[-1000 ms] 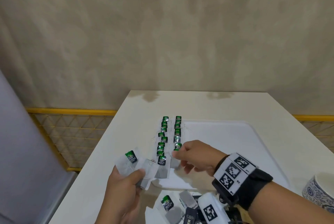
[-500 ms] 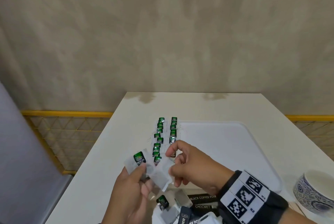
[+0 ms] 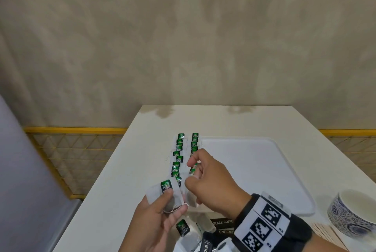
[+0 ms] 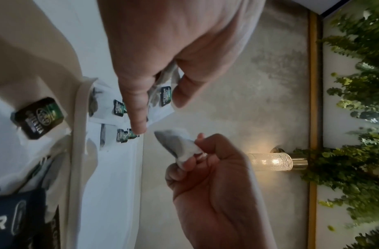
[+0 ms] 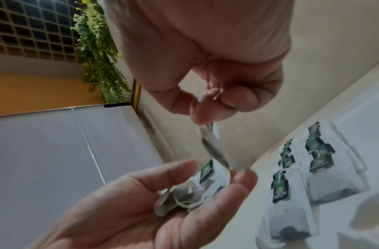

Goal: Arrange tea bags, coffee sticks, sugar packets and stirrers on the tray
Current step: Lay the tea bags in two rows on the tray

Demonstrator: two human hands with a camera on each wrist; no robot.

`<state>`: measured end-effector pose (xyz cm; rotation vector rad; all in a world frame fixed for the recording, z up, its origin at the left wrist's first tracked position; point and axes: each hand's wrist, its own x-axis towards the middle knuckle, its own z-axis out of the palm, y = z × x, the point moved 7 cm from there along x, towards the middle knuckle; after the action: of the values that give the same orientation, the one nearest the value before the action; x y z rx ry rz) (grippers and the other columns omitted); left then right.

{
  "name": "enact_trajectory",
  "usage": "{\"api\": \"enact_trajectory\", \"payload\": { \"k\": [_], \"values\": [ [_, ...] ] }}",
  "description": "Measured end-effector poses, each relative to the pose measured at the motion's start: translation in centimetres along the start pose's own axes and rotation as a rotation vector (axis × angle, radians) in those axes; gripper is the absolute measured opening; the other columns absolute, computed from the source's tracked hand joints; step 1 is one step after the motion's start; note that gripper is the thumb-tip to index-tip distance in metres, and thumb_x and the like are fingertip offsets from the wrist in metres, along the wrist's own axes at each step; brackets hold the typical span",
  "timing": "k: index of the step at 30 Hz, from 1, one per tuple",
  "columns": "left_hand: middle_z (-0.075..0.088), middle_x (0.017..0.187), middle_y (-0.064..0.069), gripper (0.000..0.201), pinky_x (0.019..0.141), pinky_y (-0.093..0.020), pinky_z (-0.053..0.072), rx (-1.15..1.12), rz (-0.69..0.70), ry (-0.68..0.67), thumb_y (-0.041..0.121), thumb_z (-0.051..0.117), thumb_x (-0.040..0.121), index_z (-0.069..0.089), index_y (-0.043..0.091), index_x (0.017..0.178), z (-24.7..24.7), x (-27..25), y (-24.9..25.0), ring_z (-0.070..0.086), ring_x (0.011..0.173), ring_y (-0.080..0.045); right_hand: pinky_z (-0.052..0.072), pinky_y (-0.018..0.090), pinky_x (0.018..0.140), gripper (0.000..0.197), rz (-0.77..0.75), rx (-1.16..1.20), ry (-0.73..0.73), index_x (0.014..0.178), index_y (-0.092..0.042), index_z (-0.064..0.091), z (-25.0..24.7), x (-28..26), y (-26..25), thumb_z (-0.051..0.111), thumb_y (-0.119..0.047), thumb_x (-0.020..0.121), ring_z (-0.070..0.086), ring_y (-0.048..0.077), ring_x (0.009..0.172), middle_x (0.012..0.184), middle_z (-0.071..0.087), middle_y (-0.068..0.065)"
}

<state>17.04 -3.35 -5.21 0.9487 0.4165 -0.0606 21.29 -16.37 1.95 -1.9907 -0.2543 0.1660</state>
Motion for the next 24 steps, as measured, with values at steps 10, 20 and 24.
{"api": "enact_trajectory", "payload": {
  "k": [10, 20, 24],
  "values": [
    [0.064, 0.079, -0.024, 0.032, 0.074, -0.048, 0.057, -0.110, -0.075, -0.227, -0.003, 0.064, 0.067, 0.059, -0.010, 0.098, 2.0, -0.9, 0.3, 0.063, 0.062, -0.032, 0.056, 0.033, 0.067, 0.023, 0.040, 0.102, -0.164, 0.107, -0.023, 0.047, 1.8, -0.2, 0.0, 0.044, -0.008, 0.089, 0.064, 0.014, 0.062, 0.074, 0.069, 0.005],
    [0.071, 0.098, -0.025, 0.045, 0.061, -0.034, 0.059, 0.137, 0.103, -0.254, -0.018, 0.060, 0.073, 0.059, 0.002, 0.113, 1.0, 0.2, 0.5, 0.071, 0.084, -0.038, 0.054, 0.027, 0.065, 0.029, 0.172, -0.011, -0.122, 0.086, -0.014, 0.066, 0.5, 0.0, 3.8, 0.082, -0.033, 0.072, 0.065, 0.010, 0.059, 0.068, 0.065, -0.005],
    [0.072, 0.091, -0.025, 0.038, 0.055, -0.032, 0.057, 0.132, 0.108, -0.203, -0.024, 0.046, 0.084, 0.060, 0.001, 0.109, 1.0, 0.1, 0.3, 0.072, 0.076, -0.037, 0.048, 0.021, 0.053, 0.034, 0.193, 0.029, -0.137, 0.090, -0.011, 0.063, 0.9, -0.3, 4.1, 0.087, -0.022, 0.068, 0.065, 0.012, 0.057, 0.065, 0.065, -0.002]
  ]
}}
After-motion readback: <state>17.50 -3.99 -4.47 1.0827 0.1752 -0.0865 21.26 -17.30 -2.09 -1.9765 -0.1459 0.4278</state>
